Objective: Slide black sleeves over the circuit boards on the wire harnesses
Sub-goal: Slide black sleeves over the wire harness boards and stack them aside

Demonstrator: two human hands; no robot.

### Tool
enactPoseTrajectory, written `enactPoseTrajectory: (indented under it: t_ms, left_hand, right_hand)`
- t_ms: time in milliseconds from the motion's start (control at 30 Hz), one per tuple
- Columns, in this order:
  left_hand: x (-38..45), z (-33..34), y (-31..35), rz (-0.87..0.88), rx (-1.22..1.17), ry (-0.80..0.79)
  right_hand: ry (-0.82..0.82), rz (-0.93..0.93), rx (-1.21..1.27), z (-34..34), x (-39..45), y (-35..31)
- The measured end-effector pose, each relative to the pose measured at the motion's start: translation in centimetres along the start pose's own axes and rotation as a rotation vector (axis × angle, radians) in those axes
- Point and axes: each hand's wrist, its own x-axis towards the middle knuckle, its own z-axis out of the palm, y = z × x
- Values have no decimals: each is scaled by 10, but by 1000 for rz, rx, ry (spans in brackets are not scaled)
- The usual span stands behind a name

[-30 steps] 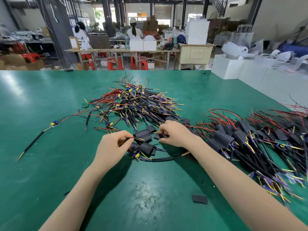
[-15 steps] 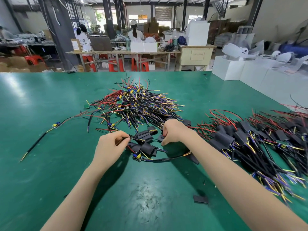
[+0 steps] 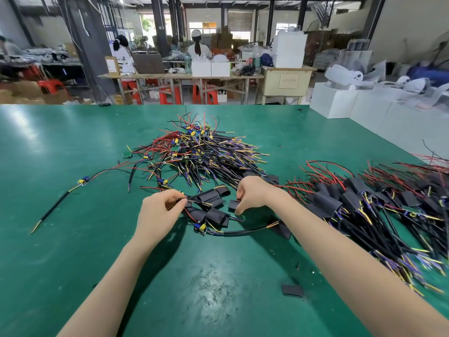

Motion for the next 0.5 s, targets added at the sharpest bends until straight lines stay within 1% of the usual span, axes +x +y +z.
enactPoseTrajectory:
  t_ms: [133, 233, 267, 300, 333, 400, 433, 467, 500]
  left_hand:
    - [0, -1, -1, -3, 7, -1]
    - [1, 0, -3, -15, -9, 9]
    - [2, 0, -4, -24, -24, 22]
    - [2, -1, -4, -32, -39, 46]
    - [3, -1, -4, -37, -53, 80]
    - [6, -4, -6, -42, -73, 155]
    - [7, -6, -6, -39, -91, 182]
    - [8, -7, -6, -33, -125, 192]
    - [9, -9, -5, -27, -176, 185]
  right_hand:
    - [-54, 4, -75, -5, 3, -3]
    - [-11, -22, -13, -5, 3, -3]
    - [32, -48, 74, -3, 4, -2]
    - [82, -85, 216, -1, 2, -2]
    - [135, -127, 419, 1, 0, -3]
    - [226, -185, 920, 1, -8, -5]
    - [264, -194, 1110, 0, -11, -5]
    - [308, -207, 1217, -3, -14, -4]
    - [363, -228, 1226, -5, -17, -2]
